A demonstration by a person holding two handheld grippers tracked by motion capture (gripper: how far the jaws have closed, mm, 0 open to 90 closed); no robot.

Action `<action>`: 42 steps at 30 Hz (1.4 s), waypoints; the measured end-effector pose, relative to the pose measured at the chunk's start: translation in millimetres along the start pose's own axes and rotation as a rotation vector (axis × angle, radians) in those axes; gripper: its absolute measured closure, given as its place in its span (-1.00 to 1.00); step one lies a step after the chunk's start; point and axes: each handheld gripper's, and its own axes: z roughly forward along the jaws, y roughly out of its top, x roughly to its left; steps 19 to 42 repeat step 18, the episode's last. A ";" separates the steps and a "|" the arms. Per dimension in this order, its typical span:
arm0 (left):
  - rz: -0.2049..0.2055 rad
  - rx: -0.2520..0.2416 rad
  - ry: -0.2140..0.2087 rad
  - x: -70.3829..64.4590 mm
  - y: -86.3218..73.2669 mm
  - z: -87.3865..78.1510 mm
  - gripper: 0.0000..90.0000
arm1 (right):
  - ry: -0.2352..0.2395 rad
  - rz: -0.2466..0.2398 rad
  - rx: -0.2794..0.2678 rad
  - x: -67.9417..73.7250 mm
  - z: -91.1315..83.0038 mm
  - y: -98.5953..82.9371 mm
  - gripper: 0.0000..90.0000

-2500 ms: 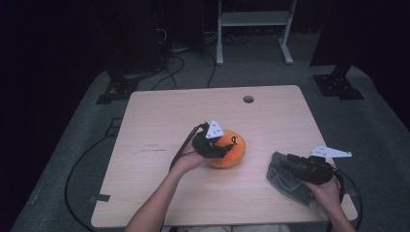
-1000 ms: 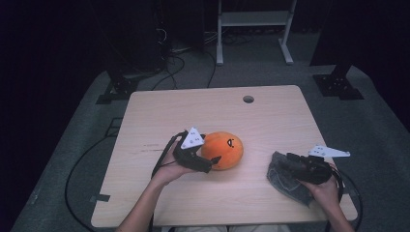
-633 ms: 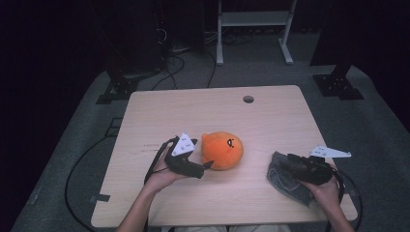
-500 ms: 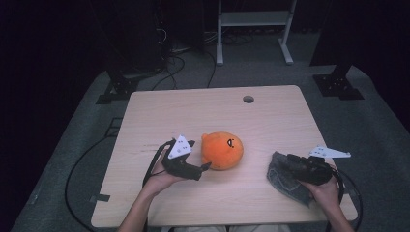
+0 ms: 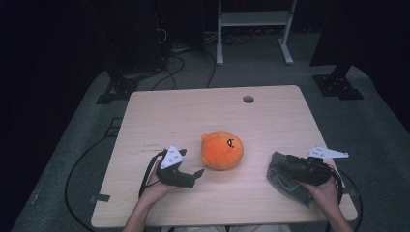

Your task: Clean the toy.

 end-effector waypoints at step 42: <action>-0.006 -0.011 0.061 6.8 -17.2 8.1 -0.95 | 0.007 -0.014 -0.003 1.0 -2.2 -0.5 -0.09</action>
